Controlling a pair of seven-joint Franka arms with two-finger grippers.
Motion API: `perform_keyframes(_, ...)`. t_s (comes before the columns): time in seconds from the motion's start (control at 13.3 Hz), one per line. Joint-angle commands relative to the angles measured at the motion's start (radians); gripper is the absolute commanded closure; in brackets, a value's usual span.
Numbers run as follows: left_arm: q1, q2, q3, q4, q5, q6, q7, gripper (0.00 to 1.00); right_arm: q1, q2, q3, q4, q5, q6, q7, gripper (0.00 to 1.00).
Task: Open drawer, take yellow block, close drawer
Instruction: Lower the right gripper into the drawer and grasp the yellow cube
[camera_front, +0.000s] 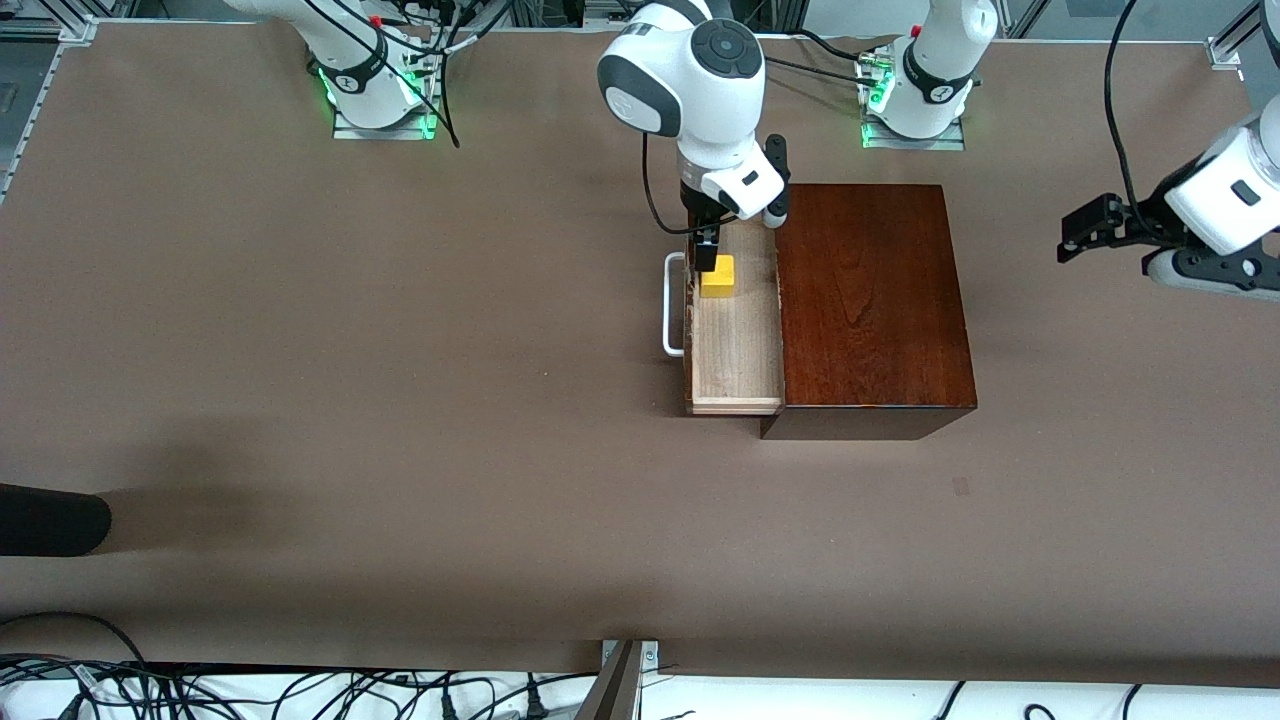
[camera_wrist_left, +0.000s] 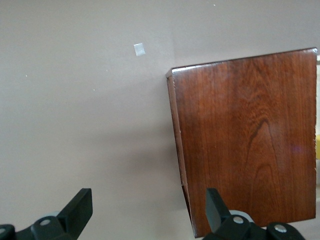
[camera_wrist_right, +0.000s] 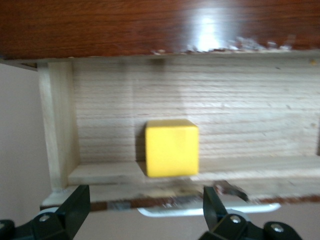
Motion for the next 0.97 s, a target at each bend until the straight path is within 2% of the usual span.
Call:
perform_keyframes(0.0,-0.015,-0.007,0.01,-0.029,0.016,0.031,-0.007,0.0,0.016,0.048,-0.007,0.054,-0.014,0.008,-0.014,0.0)
perform_keyframes(0.38,-0.018,0.014,0.003,-0.003,0.027,0.031,-0.015,0.0,0.013,0.146,-0.013,0.175,-0.014,0.021,-0.016,0.0)
perform_keyframes(0.9,-0.02,0.021,0.003,0.01,0.027,0.028,-0.015,0.0,0.013,0.182,-0.013,0.175,-0.015,0.033,-0.014,0.0)
